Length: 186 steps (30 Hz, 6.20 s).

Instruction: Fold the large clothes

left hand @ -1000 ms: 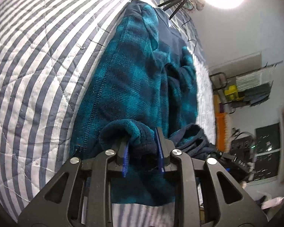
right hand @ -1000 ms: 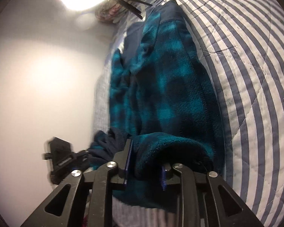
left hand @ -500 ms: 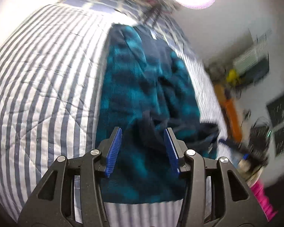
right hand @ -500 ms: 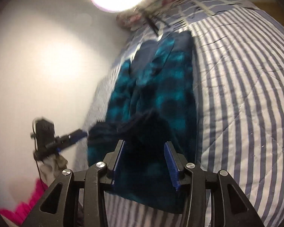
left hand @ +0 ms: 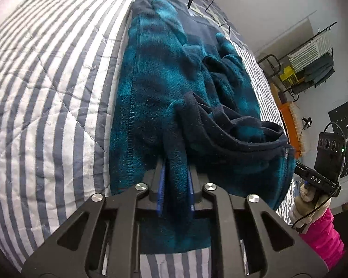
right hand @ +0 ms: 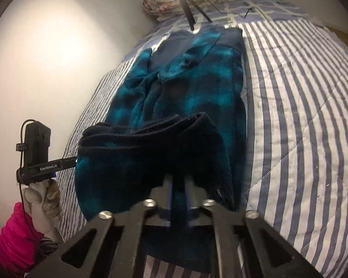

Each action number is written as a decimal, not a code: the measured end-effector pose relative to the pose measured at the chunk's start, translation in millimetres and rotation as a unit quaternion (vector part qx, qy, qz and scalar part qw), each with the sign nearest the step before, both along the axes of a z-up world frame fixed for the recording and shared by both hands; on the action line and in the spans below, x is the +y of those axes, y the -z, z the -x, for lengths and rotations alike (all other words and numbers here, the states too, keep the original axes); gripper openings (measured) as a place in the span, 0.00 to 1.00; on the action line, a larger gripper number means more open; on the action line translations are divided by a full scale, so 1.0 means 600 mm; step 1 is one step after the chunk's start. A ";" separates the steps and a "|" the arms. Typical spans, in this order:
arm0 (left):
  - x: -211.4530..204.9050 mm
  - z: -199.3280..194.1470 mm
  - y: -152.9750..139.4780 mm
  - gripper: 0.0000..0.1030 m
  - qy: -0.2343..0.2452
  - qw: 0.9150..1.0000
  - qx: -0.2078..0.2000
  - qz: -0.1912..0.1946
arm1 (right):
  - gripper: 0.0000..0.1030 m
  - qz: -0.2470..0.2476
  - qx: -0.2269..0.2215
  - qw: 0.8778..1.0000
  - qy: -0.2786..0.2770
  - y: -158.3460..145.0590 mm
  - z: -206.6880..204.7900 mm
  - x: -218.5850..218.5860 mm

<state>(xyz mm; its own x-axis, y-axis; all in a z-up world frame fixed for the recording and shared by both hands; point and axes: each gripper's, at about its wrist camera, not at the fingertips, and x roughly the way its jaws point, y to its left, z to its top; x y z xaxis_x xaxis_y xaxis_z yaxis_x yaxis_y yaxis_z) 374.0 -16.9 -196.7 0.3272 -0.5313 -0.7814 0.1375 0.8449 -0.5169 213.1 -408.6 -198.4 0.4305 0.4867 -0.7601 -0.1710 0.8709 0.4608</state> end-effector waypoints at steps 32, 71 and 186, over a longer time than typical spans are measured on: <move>-0.069 -0.028 -0.042 0.26 0.067 0.988 -0.064 -0.121 | 0.59 0.143 -0.099 0.967 -0.186 -0.054 -0.055 0.078; -0.065 0.019 -0.004 0.26 0.102 0.970 -0.090 -0.203 | 0.31 0.266 -0.117 0.944 -0.158 -0.003 -0.011 0.146; 0.044 0.033 -0.155 0.06 0.040 0.987 -0.157 -0.021 | 0.07 -0.012 -0.094 0.995 0.011 -0.130 0.040 -0.046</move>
